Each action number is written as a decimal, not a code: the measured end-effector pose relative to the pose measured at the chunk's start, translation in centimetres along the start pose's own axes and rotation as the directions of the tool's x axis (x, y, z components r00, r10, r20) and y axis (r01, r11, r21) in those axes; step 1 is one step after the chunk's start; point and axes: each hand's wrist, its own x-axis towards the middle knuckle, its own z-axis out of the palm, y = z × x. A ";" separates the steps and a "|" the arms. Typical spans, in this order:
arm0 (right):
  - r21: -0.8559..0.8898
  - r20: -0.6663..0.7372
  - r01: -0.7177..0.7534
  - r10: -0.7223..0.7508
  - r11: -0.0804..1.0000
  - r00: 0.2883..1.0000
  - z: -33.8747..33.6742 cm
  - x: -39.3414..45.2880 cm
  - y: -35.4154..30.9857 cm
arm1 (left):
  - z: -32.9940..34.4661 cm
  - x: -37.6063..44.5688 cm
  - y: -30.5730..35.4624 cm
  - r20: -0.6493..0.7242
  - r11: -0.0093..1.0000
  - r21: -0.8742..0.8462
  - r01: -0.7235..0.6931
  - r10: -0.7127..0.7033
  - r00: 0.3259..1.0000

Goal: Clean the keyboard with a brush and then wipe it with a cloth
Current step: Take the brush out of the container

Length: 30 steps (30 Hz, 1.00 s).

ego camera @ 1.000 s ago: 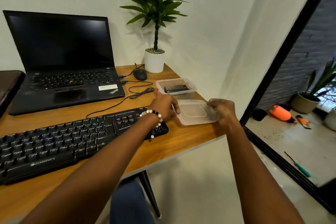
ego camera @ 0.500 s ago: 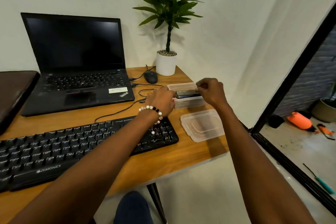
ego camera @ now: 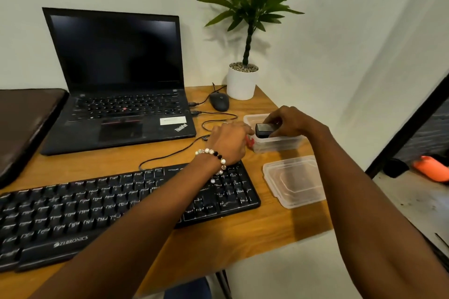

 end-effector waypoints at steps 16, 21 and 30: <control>0.896 -0.141 0.155 0.066 -0.415 0.988 2.8 -8.3 -10.4 | -5.0 -5.1 -0.4 -0.081 0.863 -0.462 0.204 -0.270 0.959; 0.932 -0.189 0.213 0.110 -0.293 0.976 4.6 -10.8 -15.0 | -7.2 -9.8 -2.7 -0.167 0.726 -0.653 0.218 -0.418 0.893; 0.992 -0.075 0.081 0.066 -0.098 0.995 7.7 -13.4 -22.8 | -10.6 -19.3 -8.8 -0.219 0.597 -0.765 0.241 -0.594 0.774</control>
